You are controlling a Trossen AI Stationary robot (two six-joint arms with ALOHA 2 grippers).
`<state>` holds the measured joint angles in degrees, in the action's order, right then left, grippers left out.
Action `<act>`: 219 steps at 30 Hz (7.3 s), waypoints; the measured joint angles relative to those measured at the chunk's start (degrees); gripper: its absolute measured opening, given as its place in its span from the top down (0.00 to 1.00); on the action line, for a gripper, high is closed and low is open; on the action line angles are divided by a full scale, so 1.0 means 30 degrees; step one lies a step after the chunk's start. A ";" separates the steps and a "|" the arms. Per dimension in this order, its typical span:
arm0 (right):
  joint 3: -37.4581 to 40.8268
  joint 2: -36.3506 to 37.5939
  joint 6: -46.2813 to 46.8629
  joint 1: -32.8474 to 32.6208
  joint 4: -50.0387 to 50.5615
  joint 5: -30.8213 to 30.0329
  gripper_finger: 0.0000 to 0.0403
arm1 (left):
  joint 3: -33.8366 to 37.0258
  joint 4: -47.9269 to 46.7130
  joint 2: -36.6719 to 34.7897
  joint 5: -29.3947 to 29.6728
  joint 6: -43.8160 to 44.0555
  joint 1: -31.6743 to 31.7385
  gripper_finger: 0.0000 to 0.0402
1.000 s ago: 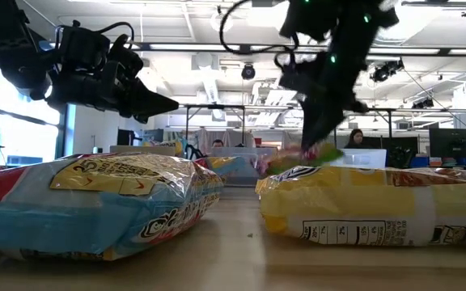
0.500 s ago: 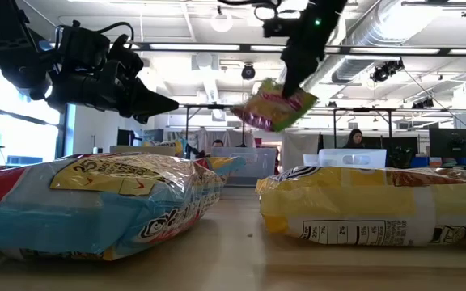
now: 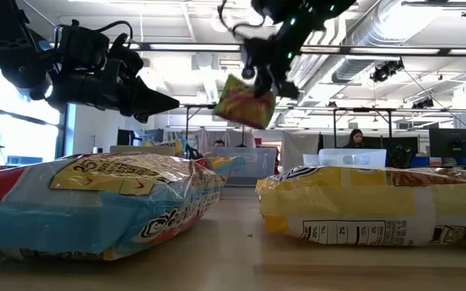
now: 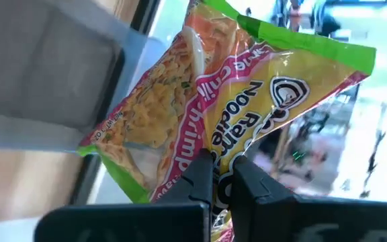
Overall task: Sort Maruchan noodles
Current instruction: Put the green noodle pack into the black bin, then put the yellow noodle pack into the transparent bin
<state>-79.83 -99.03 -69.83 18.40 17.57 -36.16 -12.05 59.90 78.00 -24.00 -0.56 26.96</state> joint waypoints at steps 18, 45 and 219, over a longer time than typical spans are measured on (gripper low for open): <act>0.0025 -0.4111 -0.7246 0.2249 -0.3872 0.0442 1.00 | 0.0000 -0.0036 0.0000 0.0195 -0.0028 0.0000 1.00; 0.0000 -0.5283 -0.6720 0.2612 -0.4076 0.0665 0.67 | 0.0000 -0.0029 0.0000 0.0770 0.0099 0.0000 1.00; 0.5442 -0.4218 3.0241 -0.7707 -0.2520 2.1433 0.98 | -0.0007 -0.1035 0.0000 0.1302 0.1670 -0.1551 1.00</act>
<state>-63.51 -111.68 20.89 -4.72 10.01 28.14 -12.08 56.80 78.00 -20.10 4.45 22.31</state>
